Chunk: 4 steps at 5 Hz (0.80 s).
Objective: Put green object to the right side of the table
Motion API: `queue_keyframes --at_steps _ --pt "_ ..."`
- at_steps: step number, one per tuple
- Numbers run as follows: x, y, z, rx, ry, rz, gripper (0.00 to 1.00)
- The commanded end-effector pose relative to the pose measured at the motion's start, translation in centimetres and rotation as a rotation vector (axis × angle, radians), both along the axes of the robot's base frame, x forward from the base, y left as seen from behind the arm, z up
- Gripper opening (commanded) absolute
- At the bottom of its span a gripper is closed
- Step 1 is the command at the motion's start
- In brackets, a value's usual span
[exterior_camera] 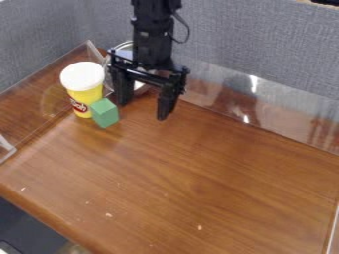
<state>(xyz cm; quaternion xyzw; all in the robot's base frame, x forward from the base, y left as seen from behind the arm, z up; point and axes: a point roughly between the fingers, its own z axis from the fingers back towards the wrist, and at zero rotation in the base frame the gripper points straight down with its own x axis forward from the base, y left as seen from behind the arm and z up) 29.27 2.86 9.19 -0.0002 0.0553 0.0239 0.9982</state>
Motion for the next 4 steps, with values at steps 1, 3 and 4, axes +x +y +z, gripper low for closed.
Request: queue_keyframes --at_steps 1,3,4 --pt "1.3 0.1 0.9 0.004 -0.056 0.011 1.00" --pt "2.4 0.4 -0.3 -0.001 -0.050 0.023 1.00" --pt "2.8 0.7 -0.7 -0.004 -0.052 0.028 1.00"
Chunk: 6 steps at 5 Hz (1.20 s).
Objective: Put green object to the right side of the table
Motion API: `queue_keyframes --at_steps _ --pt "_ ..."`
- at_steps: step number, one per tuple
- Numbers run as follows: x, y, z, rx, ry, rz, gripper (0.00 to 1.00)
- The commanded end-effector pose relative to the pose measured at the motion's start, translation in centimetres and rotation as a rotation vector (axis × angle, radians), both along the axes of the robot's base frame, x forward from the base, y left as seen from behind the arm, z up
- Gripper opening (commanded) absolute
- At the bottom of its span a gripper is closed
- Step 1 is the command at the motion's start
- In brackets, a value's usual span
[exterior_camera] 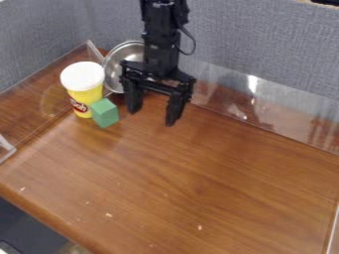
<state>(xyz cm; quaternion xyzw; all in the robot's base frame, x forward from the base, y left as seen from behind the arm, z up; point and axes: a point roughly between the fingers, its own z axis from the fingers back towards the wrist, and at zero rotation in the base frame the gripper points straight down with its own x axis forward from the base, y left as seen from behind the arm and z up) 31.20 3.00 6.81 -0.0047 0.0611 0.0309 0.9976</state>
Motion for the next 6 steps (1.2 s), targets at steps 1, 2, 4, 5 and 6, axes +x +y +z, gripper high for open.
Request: queue_keyframes --at_steps 1,2,4,5,6 --pt "1.3 0.7 1.2 0.000 -0.063 0.016 1.00" --pt "1.6 1.0 0.8 -0.004 -0.063 0.020 1.00" --pt "2.0 1.4 0.0 -0.012 -0.059 0.024 1.00" --pt "2.1 1.6 -0.4 -0.017 -0.056 0.024 1.00" --pt "2.1 1.8 -0.7 -0.022 -0.054 0.027 1.00"
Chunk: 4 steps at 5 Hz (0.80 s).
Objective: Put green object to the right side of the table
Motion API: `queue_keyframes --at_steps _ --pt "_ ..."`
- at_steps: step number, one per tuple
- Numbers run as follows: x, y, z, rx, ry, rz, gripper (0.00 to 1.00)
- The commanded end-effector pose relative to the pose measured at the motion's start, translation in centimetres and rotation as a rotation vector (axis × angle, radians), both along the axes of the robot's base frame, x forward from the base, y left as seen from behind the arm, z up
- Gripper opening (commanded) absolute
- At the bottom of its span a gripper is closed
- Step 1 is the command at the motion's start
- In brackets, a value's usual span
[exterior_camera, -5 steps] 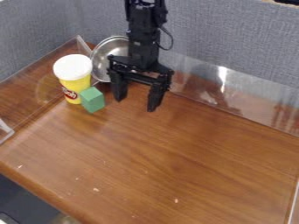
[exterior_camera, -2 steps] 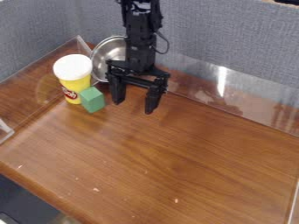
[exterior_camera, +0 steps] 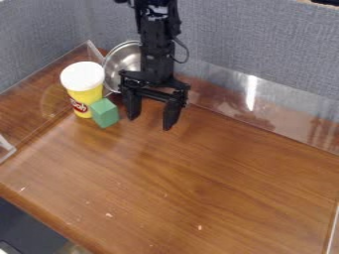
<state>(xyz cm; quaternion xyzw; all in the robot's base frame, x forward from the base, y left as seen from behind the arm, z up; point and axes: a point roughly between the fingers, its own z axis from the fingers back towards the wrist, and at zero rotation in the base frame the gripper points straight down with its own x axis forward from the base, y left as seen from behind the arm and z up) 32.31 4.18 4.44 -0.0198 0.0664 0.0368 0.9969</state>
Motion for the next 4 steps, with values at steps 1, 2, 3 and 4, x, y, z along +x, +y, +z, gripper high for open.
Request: queue_keyframes --at_steps 1,2,3,4 --pt "1.09 0.75 1.41 0.002 -0.062 0.017 1.00" --pt "1.11 0.86 1.20 -0.003 -0.061 0.019 1.00" --pt "1.12 0.95 1.12 -0.008 -0.062 0.022 1.00" --pt "1.16 1.05 1.01 -0.012 -0.063 0.025 1.00"
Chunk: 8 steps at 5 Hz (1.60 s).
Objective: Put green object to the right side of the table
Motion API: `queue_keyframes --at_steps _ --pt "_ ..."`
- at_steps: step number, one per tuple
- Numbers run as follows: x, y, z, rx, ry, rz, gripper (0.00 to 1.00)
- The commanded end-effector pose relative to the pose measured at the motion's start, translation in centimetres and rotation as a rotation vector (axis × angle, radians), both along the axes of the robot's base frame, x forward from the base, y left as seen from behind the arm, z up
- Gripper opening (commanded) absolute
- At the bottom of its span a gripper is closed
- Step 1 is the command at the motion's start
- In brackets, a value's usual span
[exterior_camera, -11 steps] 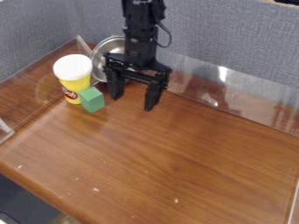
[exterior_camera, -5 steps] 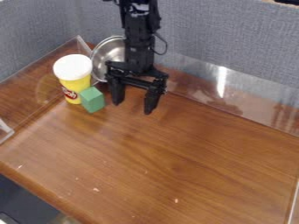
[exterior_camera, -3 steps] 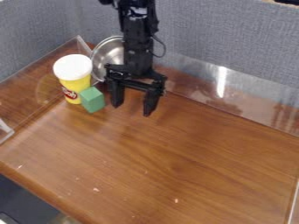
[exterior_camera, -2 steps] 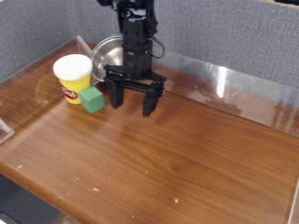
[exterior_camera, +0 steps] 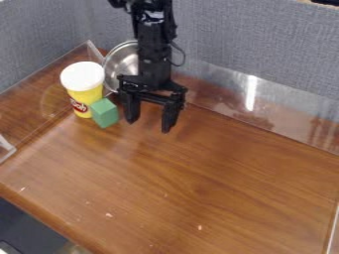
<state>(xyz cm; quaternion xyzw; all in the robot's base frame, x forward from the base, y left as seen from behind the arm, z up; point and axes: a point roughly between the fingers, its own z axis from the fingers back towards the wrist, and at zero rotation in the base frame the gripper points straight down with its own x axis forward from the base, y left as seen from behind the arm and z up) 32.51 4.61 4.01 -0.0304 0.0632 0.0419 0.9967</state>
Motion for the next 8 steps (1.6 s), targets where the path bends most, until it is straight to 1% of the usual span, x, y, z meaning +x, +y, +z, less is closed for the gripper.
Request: queue_keyframes --at_steps 1,2,5,8 --pt "1.0 0.7 1.4 0.004 -0.059 0.016 1.00" --pt "1.0 0.8 1.5 -0.001 -0.063 0.020 1.00" --pt "0.8 3.2 1.6 0.006 -0.073 0.068 1.00" --pt "1.0 5.1 1.5 0.017 -0.080 0.097 1.00"
